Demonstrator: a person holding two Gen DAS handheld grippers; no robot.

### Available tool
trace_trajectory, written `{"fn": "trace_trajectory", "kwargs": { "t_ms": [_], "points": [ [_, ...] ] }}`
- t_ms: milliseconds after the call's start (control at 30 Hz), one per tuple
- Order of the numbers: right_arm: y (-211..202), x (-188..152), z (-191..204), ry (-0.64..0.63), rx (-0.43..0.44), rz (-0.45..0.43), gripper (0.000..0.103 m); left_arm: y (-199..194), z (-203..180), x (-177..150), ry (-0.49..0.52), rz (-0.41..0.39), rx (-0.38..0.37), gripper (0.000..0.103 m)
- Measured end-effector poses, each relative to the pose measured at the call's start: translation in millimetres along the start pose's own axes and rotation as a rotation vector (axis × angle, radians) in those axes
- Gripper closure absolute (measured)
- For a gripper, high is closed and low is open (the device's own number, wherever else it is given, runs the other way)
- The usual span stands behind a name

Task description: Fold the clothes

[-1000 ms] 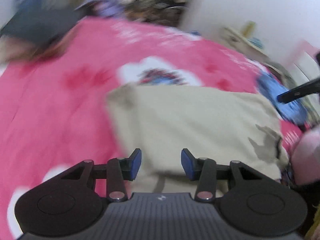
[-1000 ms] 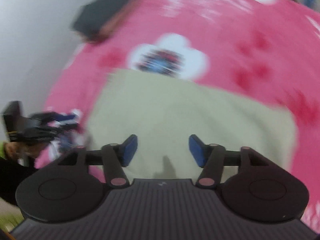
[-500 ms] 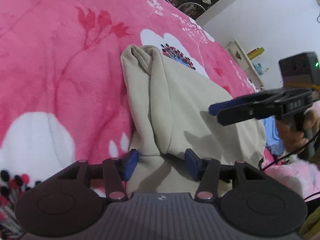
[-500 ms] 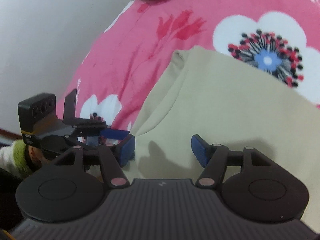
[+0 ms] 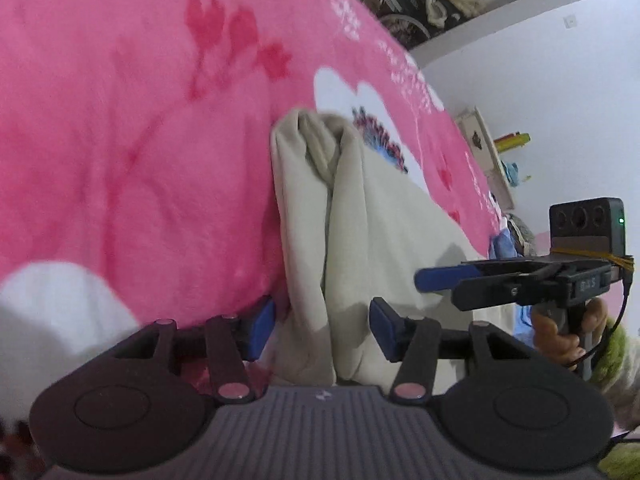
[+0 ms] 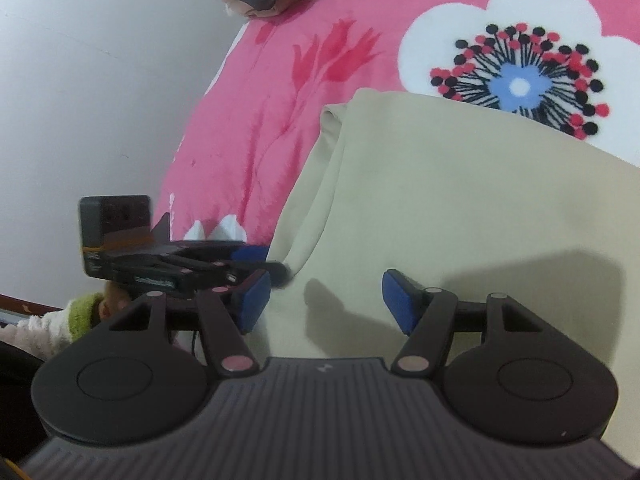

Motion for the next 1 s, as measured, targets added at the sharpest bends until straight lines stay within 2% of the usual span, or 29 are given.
{"fn": "trace_trajectory", "kwargs": {
  "t_ms": [167, 400, 500, 533, 567, 700, 833, 933, 1000],
  "points": [
    [-3, 0, 0, 0.016, 0.029, 0.001, 0.041, 2, -5, -22, -0.032, 0.062, -0.056, 0.050],
    [4, 21, 16, 0.033, 0.078, 0.013, 0.040, 4, -10, -36, -0.053, 0.072, -0.074, 0.049],
    [19, 35, 24, 0.007, -0.008, 0.048, 0.040, 10, -17, -39, -0.001, 0.061, -0.038, 0.050],
    [27, 39, 24, -0.002, -0.054, 0.064, 0.040, 11, -19, -39, 0.013, 0.054, -0.022, 0.052],
    [33, 42, 23, -0.003, -0.088, 0.075, 0.040, 11, -21, -40, 0.028, 0.044, -0.002, 0.060],
    [51, 50, 21, 0.041, -0.134, 0.096, 0.039, 8, -36, -43, 0.151, -0.003, 0.061, 0.078],
    [63, 57, 23, 0.056, -0.187, 0.127, 0.031, 4, -60, -43, 0.314, -0.037, 0.101, 0.080],
    [73, 56, 31, 0.020, -0.239, 0.178, 0.019, 4, -77, -44, 0.422, -0.055, 0.117, 0.080],
    [84, 54, 37, -0.041, -0.300, 0.224, 0.017, 6, -86, -46, 0.491, -0.059, 0.141, 0.080]
  ]
}}
Point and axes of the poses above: each gripper's, at about its wrist camera, not at the fingertips, and y roughly the way its jaws point, z to its left, x to its top, the point moved 8 cm from there along y, roughly the way its jaws point, and after that the axes turned 4 degrees about x, right-handed, at the moved point
